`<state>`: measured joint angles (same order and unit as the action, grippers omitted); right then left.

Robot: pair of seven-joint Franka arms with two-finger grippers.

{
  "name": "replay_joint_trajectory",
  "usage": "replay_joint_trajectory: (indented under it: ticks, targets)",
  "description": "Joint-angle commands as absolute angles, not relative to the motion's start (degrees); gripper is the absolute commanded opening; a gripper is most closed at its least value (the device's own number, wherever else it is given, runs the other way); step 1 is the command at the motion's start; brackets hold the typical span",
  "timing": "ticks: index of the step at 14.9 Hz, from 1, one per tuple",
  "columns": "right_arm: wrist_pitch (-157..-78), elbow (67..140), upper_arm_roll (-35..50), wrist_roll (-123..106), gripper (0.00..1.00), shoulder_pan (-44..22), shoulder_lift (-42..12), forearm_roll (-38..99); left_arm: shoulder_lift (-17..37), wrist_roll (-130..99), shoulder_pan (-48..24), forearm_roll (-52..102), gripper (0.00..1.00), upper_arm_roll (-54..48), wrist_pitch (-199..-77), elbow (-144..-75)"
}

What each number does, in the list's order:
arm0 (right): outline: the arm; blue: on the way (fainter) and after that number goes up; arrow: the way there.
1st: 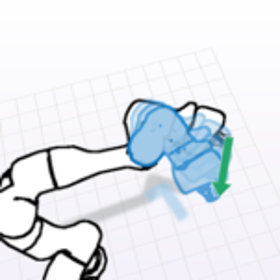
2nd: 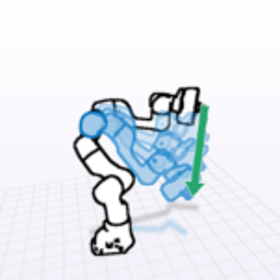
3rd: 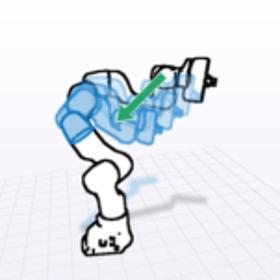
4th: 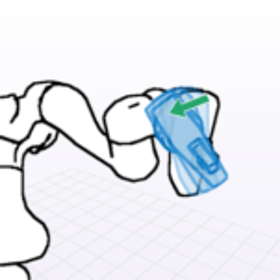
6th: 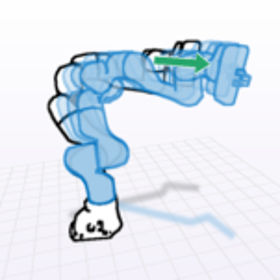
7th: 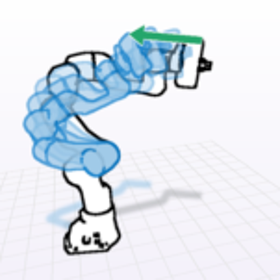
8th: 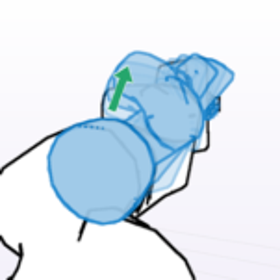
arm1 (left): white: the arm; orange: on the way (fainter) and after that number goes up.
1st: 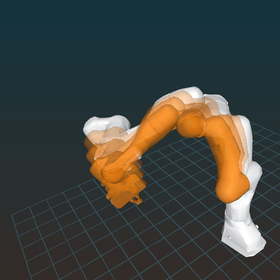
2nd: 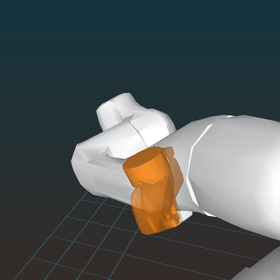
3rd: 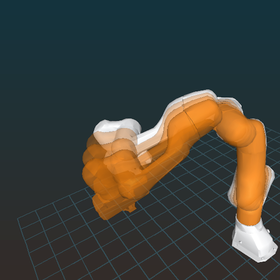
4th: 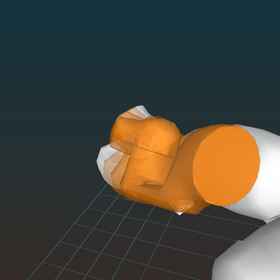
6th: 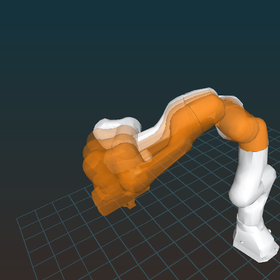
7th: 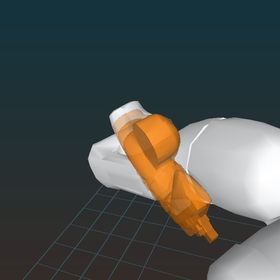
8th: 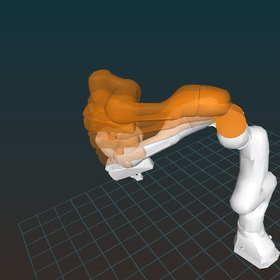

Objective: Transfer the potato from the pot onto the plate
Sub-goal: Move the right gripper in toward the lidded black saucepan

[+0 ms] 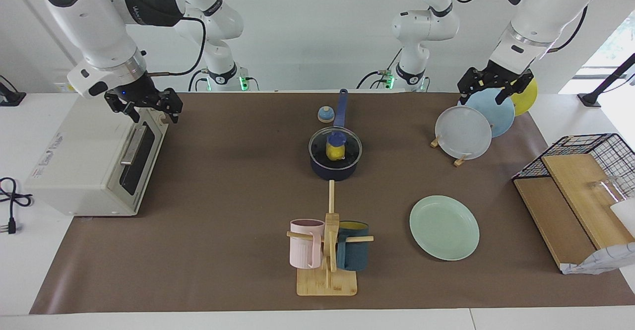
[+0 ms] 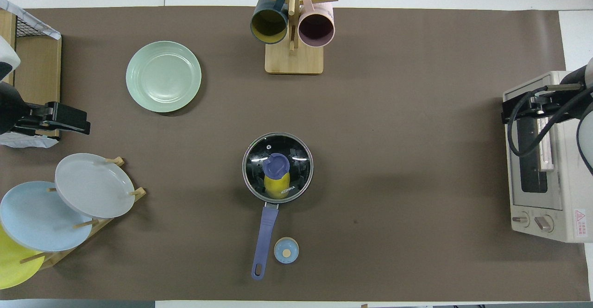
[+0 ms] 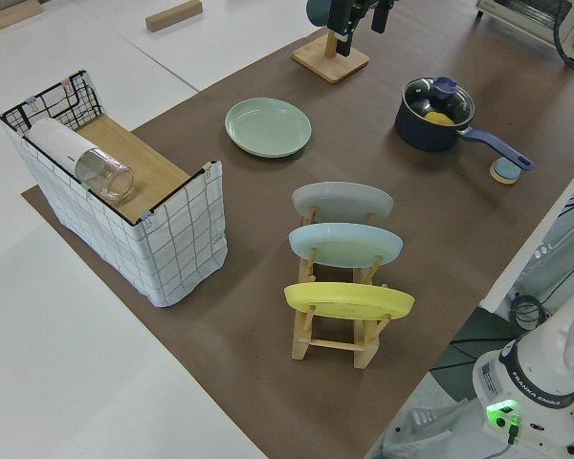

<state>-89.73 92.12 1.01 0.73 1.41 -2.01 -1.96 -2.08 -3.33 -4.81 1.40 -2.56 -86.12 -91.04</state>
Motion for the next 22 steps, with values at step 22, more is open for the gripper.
replay_joint_trajectory:
  ticks: [22]
  targets:
    - [-87.7,81.7,2.6,1.7,1.0,-3.9,-8.0,4.4,-3.3,-3.5,-4.7,0.4,1.0,-2.5,-85.9,-92.2]
